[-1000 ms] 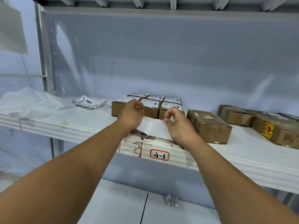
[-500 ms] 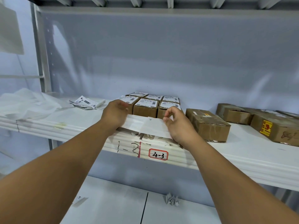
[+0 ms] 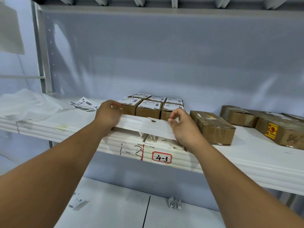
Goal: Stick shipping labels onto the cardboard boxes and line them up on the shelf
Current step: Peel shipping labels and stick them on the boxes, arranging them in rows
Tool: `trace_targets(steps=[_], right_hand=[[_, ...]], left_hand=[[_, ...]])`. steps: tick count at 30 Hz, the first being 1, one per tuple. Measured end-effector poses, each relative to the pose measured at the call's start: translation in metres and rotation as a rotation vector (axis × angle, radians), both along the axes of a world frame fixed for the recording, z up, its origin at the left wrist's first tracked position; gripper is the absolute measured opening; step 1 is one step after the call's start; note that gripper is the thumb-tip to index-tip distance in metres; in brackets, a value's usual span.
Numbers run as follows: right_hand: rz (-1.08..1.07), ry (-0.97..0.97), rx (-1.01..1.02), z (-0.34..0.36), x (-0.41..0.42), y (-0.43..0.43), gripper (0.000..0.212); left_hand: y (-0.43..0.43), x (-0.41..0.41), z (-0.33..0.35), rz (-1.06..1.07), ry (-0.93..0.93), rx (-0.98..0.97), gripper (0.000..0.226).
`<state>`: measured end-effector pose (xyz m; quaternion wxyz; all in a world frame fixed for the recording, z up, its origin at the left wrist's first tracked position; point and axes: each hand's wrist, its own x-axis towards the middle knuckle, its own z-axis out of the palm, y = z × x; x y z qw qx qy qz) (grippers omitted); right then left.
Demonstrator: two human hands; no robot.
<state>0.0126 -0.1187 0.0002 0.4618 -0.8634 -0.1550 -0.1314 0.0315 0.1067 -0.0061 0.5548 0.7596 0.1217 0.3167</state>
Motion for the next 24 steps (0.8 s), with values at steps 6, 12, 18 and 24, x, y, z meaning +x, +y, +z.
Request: trace_targets(steps=[6,12,18,24], right_hand=[[-0.025,0.008,0.064,-0.001,0.001,0.001,0.02],[-0.061,-0.014,0.079,-0.001,0.0,-0.001,0.009],[-0.092,-0.017,0.123,-0.001,0.001,-0.002,0.007],[-0.093,-0.01,0.106,-0.001,0.004,-0.001,0.007]], left_hand=[[0.003,0.005,-0.003,0.041,-0.029,-0.002,0.015],[0.007,0.008,-0.006,0.072,-0.049,-0.016,0.016],[0.009,0.011,-0.005,0.071,-0.027,-0.043,0.015],[0.014,0.014,-0.003,0.069,0.01,0.052,0.02]])
